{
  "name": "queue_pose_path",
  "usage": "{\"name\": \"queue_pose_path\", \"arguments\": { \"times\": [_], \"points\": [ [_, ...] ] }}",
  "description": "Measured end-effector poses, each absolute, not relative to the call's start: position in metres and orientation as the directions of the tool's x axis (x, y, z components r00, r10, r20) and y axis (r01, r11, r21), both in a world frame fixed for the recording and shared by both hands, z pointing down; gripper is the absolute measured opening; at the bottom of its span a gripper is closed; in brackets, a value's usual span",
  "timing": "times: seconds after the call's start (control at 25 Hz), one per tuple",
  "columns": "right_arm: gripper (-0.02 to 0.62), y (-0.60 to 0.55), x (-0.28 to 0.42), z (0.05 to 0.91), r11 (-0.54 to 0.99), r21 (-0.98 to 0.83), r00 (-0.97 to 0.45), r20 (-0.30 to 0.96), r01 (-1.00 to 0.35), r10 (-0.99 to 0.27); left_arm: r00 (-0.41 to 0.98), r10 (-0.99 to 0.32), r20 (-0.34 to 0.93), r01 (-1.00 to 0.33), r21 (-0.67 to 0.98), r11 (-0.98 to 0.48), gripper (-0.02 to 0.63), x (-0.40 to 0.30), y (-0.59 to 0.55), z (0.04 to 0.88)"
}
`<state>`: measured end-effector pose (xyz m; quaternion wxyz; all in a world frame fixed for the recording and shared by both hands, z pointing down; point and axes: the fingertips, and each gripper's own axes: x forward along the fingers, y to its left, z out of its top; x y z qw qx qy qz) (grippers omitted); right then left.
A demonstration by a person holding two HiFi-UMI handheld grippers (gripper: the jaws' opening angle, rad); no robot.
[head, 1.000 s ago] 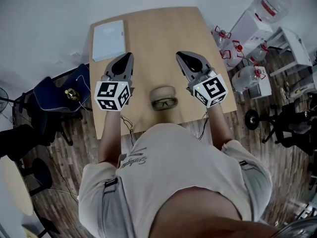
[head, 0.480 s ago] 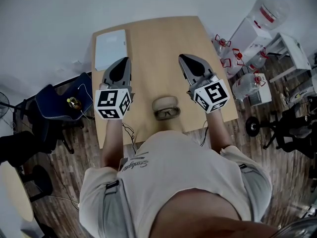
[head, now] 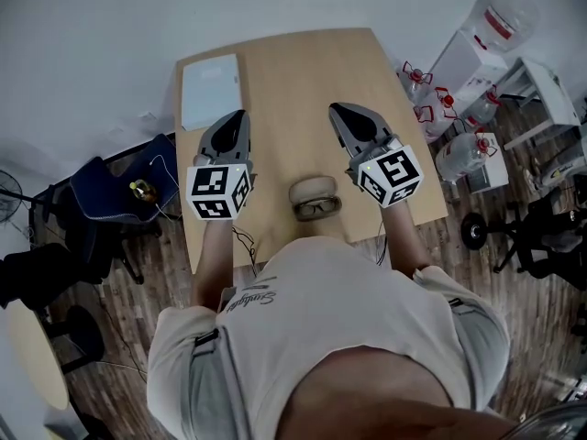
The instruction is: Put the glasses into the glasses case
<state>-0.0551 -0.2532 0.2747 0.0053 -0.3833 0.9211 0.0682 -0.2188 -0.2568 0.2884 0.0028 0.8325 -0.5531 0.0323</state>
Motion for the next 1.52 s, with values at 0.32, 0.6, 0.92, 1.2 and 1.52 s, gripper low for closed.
{"name": "queue_pose_path", "arguments": {
  "times": [0.32, 0.6, 0.92, 1.2, 1.52],
  "points": [
    [-0.005, -0.250, -0.061, 0.278, 0.695, 0.122, -0.704, -0.047, -0.708, -0.709, 0.400, -0.914, 0.073, -0.916, -0.014, -0.402, 0.015, -0.223, -0.253, 0.294],
    [-0.005, -0.246, -0.065, 0.278, 0.696, 0.127, -0.705, -0.042, -0.707, -0.708, 0.415, -0.907, 0.069, -0.910, 0.006, -0.415, 0.015, -0.224, -0.253, 0.295],
    [-0.005, -0.242, -0.065, 0.286, 0.709, 0.121, -0.716, -0.024, -0.694, -0.697, 0.420, -0.905, 0.064, -0.907, 0.015, -0.420, 0.015, -0.222, -0.250, 0.295],
    [-0.005, -0.240, -0.059, 0.288, 0.704, 0.123, -0.711, -0.027, -0.700, -0.702, 0.428, -0.901, 0.069, -0.904, 0.033, -0.427, 0.015, -0.216, -0.246, 0.298],
    [-0.005, -0.237, -0.046, 0.284, 0.692, 0.090, -0.698, -0.083, -0.716, -0.712, 0.456, -0.887, 0.074, -0.890, 0.068, -0.452, 0.015, -0.212, -0.241, 0.302]
  ]
}}
